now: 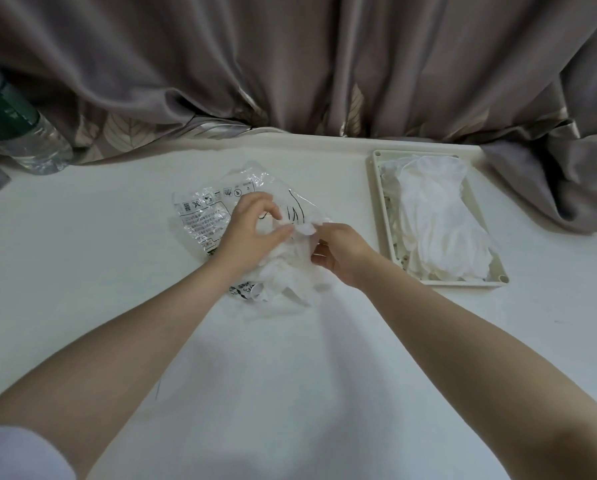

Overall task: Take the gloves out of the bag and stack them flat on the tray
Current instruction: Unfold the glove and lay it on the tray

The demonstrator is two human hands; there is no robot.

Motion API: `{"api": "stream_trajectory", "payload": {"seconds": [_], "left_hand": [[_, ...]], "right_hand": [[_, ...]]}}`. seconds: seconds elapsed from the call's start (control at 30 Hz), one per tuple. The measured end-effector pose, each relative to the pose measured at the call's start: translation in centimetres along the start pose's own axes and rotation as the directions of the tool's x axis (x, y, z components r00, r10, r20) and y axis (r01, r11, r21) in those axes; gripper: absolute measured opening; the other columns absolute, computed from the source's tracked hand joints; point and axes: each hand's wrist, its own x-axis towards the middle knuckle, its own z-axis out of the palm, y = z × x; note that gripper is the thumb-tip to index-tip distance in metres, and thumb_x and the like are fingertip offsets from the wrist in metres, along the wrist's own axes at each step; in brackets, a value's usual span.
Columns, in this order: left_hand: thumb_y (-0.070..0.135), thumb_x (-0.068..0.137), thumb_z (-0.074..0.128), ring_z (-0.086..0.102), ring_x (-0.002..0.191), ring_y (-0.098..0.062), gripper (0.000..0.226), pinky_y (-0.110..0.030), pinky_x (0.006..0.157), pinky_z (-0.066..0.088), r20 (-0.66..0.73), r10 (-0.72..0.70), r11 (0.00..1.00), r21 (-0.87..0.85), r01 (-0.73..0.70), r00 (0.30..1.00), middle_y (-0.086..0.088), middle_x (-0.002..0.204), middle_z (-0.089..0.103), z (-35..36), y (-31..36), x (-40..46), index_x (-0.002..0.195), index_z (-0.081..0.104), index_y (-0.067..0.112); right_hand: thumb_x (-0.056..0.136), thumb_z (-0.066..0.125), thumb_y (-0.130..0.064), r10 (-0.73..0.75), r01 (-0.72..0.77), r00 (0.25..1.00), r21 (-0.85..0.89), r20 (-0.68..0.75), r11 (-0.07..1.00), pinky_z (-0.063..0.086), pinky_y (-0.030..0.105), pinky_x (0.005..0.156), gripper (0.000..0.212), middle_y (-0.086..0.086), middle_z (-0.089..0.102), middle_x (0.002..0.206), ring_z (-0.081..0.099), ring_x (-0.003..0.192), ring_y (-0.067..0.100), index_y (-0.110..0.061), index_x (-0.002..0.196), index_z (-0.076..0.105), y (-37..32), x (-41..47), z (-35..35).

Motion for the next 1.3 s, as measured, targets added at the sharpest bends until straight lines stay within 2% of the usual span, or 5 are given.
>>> {"api": "stream_trajectory", "payload": {"seconds": [0.33, 0.53, 1.03, 1.2, 1.3], "left_hand": [[0.029, 0.081, 0.048, 0.036, 0.113, -0.017, 0.027, -0.022, 0.099, 0.026, 0.118, 0.351, 0.897, 0.241, -0.370, 0.929, -0.005, 0.119, 0.058, 1.1, -0.7, -0.5, 0.081, 0.070, 0.013], [0.050, 0.084, 0.031, 0.046, 0.089, -0.008, 0.063, -0.016, 0.078, 0.035, 0.231, 0.118, 0.984, 0.101, -0.144, 0.966, -0.015, 0.089, 0.060, 0.0, 0.6, -2.0, 0.090, 0.065, -0.003], [0.028, 0.086, 0.046, 0.046, 0.115, -0.022, 0.036, -0.034, 0.098, 0.027, 0.403, -0.391, 0.444, 0.870, -0.214, 0.827, 0.000, 0.115, 0.058, 1.6, 0.3, -1.5, 0.121, 0.056, 0.029], [0.026, 0.083, 0.045, 0.051, 0.093, -0.019, 0.029, -0.025, 0.083, 0.034, 0.171, 0.077, 0.947, 0.296, -0.126, 0.982, 0.004, 0.091, 0.055, 2.2, 5.1, -1.7, 0.099, 0.066, 0.013], [0.036, 0.099, 0.039, 0.054, 0.092, -0.017, 0.031, -0.023, 0.074, 0.042, 0.378, -0.286, 0.906, -0.193, 0.377, 0.881, 0.001, 0.096, 0.061, 4.7, 8.4, -2.0, 0.105, 0.060, 0.014]], "right_hand": [[0.099, 0.036, -0.020, -0.002, 0.002, 0.999, -0.015, 0.050, 1.000, 0.048, 0.027, 0.071, 0.029, 0.004, 0.066, 0.087, 0.059, 0.076, 0.019, -0.012, 0.094, 0.064, -0.3, -0.6, -1.6], [0.090, 0.033, -0.006, 0.067, 0.005, 0.950, 0.229, -0.304, 0.974, 0.049, 0.030, 0.063, 0.023, 0.004, 0.050, 0.063, 0.054, 0.057, 0.020, -0.012, 0.076, 0.050, -0.6, 0.1, -3.5], [0.101, 0.032, -0.021, 0.083, -0.062, 0.996, 0.748, 0.009, 0.661, 0.020, 0.011, 0.049, 0.060, -0.002, 0.051, 0.042, 0.042, 0.033, 0.006, -0.013, 0.045, 0.051, -4.8, -1.9, -6.1], [0.102, 0.031, -0.017, 0.017, -0.070, 0.997, 0.831, 0.073, 0.552, 0.025, 0.011, 0.029, 0.044, 0.000, 0.046, 0.038, 0.042, 0.025, 0.008, -0.010, 0.062, 0.047, -5.7, -5.1, -6.7], [0.101, 0.032, -0.017, -0.025, -0.103, 0.990, 0.840, 0.137, 0.533, 0.029, 0.013, 0.025, 0.050, 0.001, 0.045, 0.037, 0.041, 0.024, 0.009, -0.007, 0.054, 0.049, -5.9, -6.4, -6.9]]}}
